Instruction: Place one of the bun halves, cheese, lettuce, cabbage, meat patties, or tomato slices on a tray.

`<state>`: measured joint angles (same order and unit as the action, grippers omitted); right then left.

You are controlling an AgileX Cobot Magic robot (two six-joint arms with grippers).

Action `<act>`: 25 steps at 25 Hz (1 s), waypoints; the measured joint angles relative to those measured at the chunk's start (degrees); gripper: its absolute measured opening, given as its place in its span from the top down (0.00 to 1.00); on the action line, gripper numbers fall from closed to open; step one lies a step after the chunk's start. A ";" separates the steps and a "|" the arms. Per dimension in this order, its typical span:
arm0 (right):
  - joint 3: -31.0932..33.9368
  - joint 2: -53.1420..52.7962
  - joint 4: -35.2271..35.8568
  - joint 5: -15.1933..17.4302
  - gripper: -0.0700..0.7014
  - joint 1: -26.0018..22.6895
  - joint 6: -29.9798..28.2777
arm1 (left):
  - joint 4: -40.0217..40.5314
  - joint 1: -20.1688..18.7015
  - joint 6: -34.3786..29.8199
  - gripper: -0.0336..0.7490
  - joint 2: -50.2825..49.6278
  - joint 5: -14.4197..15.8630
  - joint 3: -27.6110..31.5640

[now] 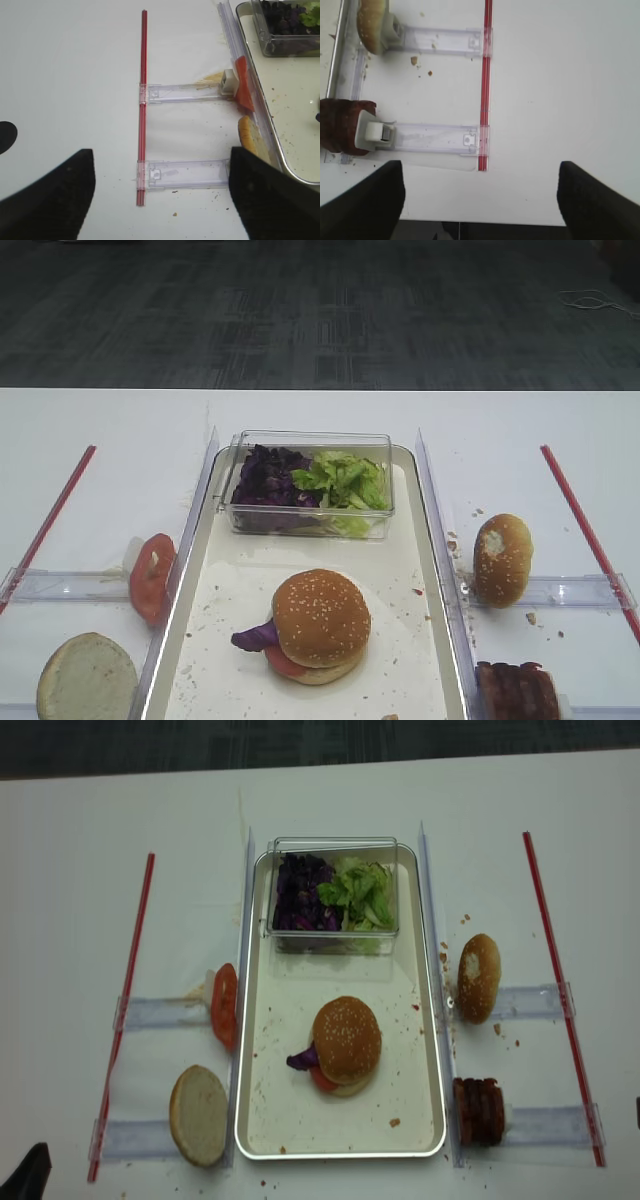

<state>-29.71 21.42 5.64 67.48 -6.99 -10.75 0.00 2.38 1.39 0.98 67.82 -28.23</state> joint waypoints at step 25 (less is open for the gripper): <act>1.79 -22.39 -0.08 -2.56 0.25 0.00 1.00 | 0.00 0.00 0.00 0.26 0.00 0.00 0.00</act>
<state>-27.92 -0.97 5.56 64.93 -6.99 -9.75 0.00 2.38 1.39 0.98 67.82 -28.23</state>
